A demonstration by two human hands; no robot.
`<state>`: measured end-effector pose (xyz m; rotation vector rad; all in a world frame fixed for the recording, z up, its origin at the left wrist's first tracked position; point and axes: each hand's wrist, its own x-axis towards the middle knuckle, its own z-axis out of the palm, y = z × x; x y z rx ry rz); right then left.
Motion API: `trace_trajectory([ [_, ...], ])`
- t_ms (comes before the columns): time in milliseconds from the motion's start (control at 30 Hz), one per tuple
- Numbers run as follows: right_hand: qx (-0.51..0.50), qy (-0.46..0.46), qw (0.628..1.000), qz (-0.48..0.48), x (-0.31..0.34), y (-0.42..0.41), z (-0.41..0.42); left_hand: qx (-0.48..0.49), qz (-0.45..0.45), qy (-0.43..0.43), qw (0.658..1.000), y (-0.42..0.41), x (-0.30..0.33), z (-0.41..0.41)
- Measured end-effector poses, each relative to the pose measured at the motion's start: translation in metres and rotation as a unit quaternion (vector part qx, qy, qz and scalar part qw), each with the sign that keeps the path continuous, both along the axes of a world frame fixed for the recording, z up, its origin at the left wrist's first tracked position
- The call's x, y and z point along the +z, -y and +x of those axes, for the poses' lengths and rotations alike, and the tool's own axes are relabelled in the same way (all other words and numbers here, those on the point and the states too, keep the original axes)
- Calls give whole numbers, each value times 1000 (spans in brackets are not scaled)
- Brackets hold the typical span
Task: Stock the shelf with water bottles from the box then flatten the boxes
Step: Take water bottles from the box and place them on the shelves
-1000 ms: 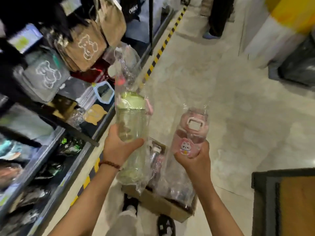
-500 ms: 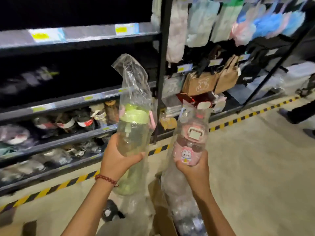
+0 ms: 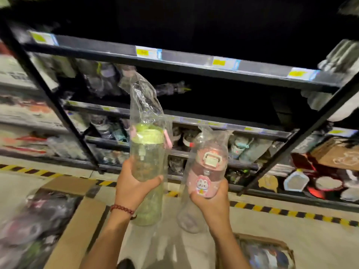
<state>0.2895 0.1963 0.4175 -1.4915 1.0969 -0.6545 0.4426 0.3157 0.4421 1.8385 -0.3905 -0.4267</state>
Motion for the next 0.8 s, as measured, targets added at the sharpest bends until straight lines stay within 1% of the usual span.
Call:
trace_trajectory([
  [200, 31, -6, 999, 16, -6, -51, 112, 46, 5, 5, 999, -59, -3, 104],
  [367, 65, -16, 997, 30, -9, -72, 181, 78, 21, -13, 997, -79, -4, 177],
  [500, 85, -46, 995, 22, -13, -58, 229, 95, 23, -6, 995, -73, -5, 221],
  [600, 96, -49, 994, 14, -15, -37, 265, 96, 53, 17, 994, -56, -11, 252],
  [733, 125, -41, 991, 8, -18, -2, 311, 95, 69, 11, 993, -31, -23, 296],
  [800, 140, -47, 989, 2, -22, 15, 334, 103, 55, -3, 993, -16, -23, 312],
])
